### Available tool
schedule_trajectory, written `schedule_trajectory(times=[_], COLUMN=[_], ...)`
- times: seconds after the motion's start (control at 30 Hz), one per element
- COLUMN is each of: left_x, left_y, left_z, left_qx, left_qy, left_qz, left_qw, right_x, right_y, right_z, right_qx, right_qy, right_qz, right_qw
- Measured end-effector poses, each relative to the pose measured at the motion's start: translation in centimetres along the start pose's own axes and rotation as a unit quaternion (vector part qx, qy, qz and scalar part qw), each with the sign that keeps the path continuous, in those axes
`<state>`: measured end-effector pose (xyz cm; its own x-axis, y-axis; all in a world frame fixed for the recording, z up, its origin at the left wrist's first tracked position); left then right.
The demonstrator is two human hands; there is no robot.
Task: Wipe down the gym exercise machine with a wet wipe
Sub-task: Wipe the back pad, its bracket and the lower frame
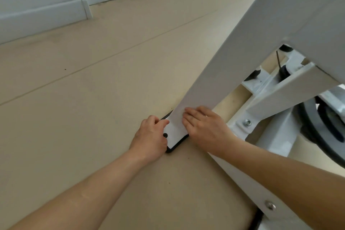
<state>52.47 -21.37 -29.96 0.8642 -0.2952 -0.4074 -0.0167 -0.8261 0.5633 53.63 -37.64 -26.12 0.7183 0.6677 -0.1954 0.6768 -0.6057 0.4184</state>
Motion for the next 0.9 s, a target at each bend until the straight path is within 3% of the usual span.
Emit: schedule_trajectory(times=[0.1,0.17,0.2,0.27,0.3,0.33,0.37,0.43,0.53,0.7,0.8,0.9], left_x=[-0.7,-1.4,-1.9,-3.6,-4.7,-5.7,-6.9,-9.8,-14.6,-23.0,-27.3,-30.7], left_y=[2.5,4.5,5.4,7.3,8.3,9.1,9.7,10.3,10.4,10.4,11.4,13.1], left_z=[-0.8,-1.7,-2.3,-3.3,-3.9,-4.4,-4.7,-5.1,-4.8,-4.3,-5.3,-7.6], left_qx=[-0.047,-0.150,-0.239,-0.436,-0.504,-0.548,-0.580,-0.624,-0.644,-0.628,-0.598,-0.592], left_qy=[0.000,0.003,0.003,-0.008,-0.012,-0.005,0.009,0.044,0.059,0.132,0.165,0.142], left_qz=[0.009,0.002,-0.006,-0.009,0.000,0.009,0.014,0.013,0.002,-0.077,-0.132,-0.147], left_qw=[0.999,0.989,0.971,0.900,0.864,0.836,0.815,0.780,0.763,0.763,0.773,0.780], right_x=[-1.2,-2.0,-2.4,-3.2,-3.6,-4.0,-4.4,-5.3,-7.1,-10.7,-12.8,-15.0], right_y=[1.6,2.3,2.6,2.6,2.5,2.3,2.0,0.9,-1.4,-5.6,-7.0,-6.9], right_z=[-2.6,-4.4,-5.6,-8.0,-9.3,-10.3,-11.3,-13.1,-14.8,-19.0,-22.6,-26.6], right_qx=[0.058,0.241,0.390,0.668,0.746,0.793,0.822,0.854,0.874,0.875,0.887,0.865], right_qy=[0.072,0.084,0.086,0.094,0.101,0.103,0.097,0.077,0.039,-0.062,-0.132,-0.144], right_qz=[0.046,0.107,0.167,0.245,0.262,0.268,0.272,0.269,0.267,0.222,0.189,0.153], right_qw=[0.995,0.961,0.902,0.697,0.605,0.537,0.490,0.438,0.403,0.426,0.400,0.457])
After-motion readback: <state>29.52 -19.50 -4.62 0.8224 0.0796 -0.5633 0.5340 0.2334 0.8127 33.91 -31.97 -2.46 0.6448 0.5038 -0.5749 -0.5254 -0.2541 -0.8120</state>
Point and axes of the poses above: each hand's wrist, its own x-axis towards the middle knuckle, its own z-axis out of the palm, y = z × x, the point moved 3 cm from there along x, towards the middle knuckle, and after that the axes turned 10 degrees about -y, right-handed, at the moved point
